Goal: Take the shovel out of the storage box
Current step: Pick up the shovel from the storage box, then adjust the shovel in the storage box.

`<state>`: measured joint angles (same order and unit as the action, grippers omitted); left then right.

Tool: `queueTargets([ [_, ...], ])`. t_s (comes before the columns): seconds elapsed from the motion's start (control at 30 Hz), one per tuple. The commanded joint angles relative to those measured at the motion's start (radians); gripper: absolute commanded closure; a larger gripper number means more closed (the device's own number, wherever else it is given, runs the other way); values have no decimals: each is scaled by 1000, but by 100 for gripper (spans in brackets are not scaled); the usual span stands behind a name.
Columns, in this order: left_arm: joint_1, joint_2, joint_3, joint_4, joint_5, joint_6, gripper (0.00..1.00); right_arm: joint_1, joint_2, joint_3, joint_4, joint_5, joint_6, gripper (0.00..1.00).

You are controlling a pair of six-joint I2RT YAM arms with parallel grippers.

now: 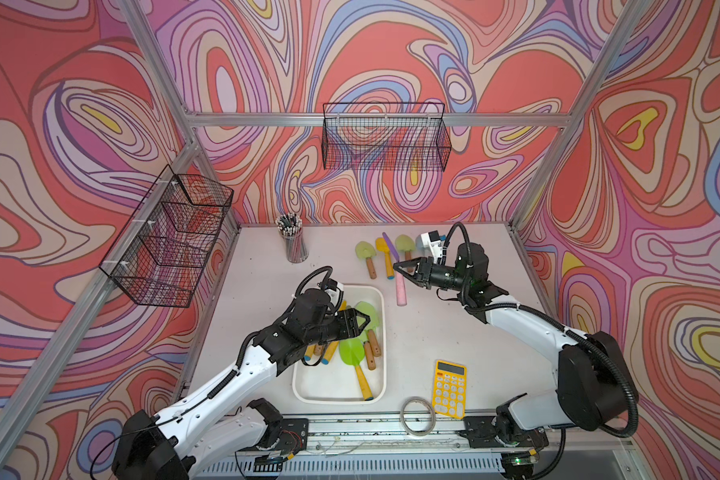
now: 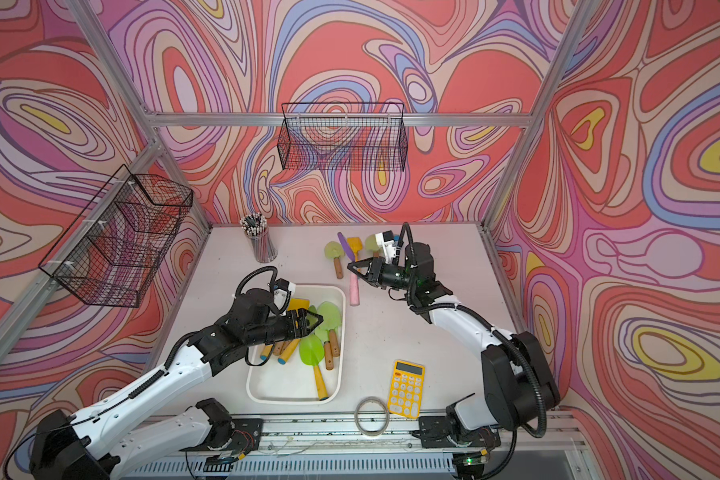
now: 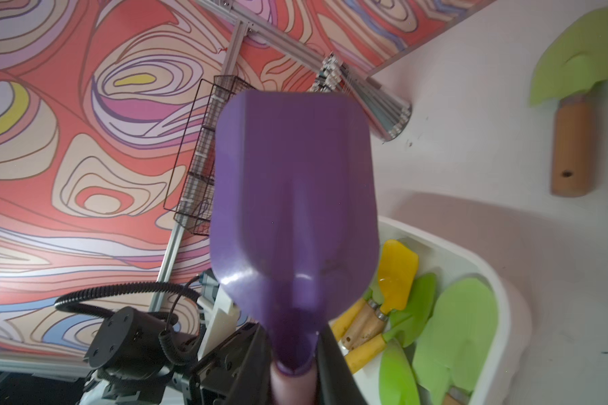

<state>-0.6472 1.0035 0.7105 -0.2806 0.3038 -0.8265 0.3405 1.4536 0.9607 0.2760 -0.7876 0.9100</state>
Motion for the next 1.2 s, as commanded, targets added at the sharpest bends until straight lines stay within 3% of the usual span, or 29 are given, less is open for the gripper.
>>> queueTargets([
  [0.0,-5,-2,-11,-139,-58,1,38,-41,14,102,-257,77,-188,86],
  [0.17,-65,3,-16,-188,-125,-28,38,-75,75,265,-505,231,-349,86],
  [0.6,-251,145,-23,-230,-233,-153,38,-136,272,504,-766,591,-535,86],
  [0.8,-308,215,-10,-252,-243,-168,38,-176,313,534,-788,665,-561,87],
  [1.17,-384,384,44,-310,-259,-145,38,-204,396,559,-792,693,-574,87],
])
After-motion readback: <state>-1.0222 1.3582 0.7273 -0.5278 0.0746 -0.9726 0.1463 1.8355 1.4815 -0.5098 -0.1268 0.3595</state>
